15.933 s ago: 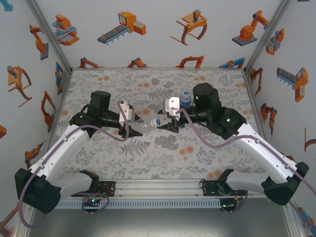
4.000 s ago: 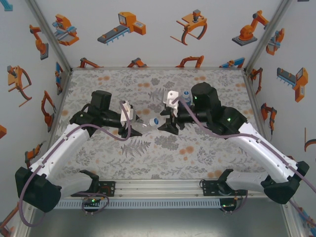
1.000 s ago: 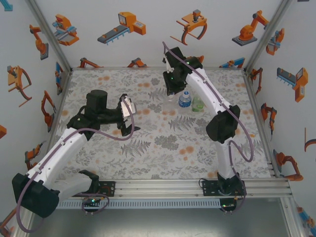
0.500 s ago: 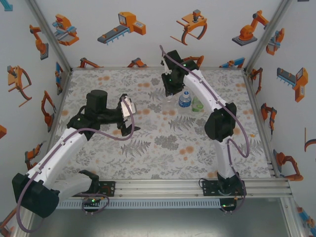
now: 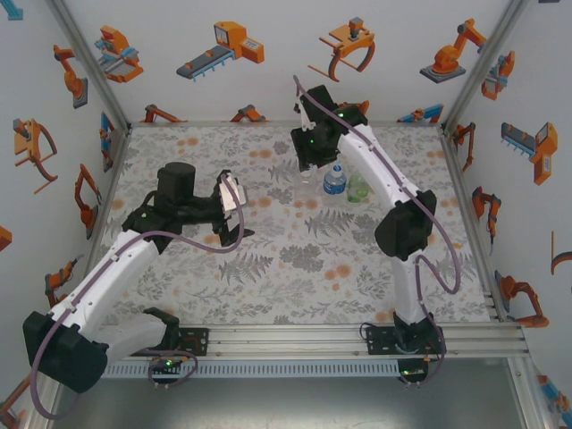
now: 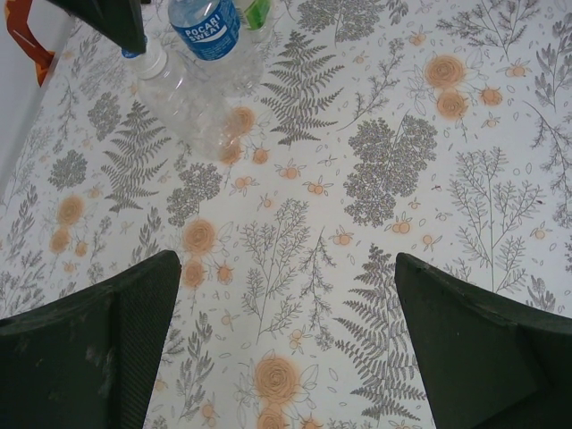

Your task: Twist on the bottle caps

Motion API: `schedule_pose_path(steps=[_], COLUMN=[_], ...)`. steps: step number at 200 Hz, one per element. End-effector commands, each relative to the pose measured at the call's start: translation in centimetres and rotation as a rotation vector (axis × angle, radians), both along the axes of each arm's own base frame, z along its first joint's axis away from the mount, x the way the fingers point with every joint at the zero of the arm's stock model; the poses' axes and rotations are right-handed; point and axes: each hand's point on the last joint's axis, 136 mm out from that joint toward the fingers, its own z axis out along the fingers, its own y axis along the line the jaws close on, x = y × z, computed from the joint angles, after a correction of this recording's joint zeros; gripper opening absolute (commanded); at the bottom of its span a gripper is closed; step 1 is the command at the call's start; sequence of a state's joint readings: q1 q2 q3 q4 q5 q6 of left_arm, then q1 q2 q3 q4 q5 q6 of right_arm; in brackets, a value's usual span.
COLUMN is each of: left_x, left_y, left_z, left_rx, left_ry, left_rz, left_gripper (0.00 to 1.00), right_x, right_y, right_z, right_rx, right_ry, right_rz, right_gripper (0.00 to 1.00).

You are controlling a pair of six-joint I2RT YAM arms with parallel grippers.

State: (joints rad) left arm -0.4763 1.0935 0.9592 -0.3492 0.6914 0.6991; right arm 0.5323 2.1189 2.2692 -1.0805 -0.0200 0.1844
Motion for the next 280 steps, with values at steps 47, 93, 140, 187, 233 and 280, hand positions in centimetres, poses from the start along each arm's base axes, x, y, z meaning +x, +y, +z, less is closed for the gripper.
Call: schedule_pose_path(steps=[47, 93, 140, 187, 233, 280], left_x=[3.0, 7.4, 10.3, 11.0, 11.8, 12.8], left_y=[0.5, 3.6, 9.8, 15.3, 19.0, 20.2], left_z=[0.1, -0.6, -5.1, -9.5, -12.7, -14.1], left_rx=[-0.041, -0.114, -0.155, -0.110, -0.129, -0.235], left_ry=[0.042, 0.133, 0.144, 0.056, -0.002, -0.015], left_rz=[0.181, 0.522, 0.896, 1.146, 1.252, 1.215], left_gripper=[0.97, 0.97, 0.97, 0.97, 0.97, 0.97], right_x=[-3.4, -6.3, -8.6, -10.0, -9.4, -6.8], right_y=[-6.8, -13.5, -20.6, -26.0, -28.6, -29.0], right_z=[8.5, 7.3, 1.7, -7.1, -12.3, -11.1], right_rx=[-0.054, -0.127, -0.178, -0.273, -0.221, -0.135], right_ry=[-0.241, -0.363, -0.423, -0.499, -0.544, -0.678], right_rz=[-0.109, -0.233, -0.406, -0.510, -0.566, -0.549], right_gripper=[0.71, 0.98, 0.99, 0.99, 0.99, 0.99])
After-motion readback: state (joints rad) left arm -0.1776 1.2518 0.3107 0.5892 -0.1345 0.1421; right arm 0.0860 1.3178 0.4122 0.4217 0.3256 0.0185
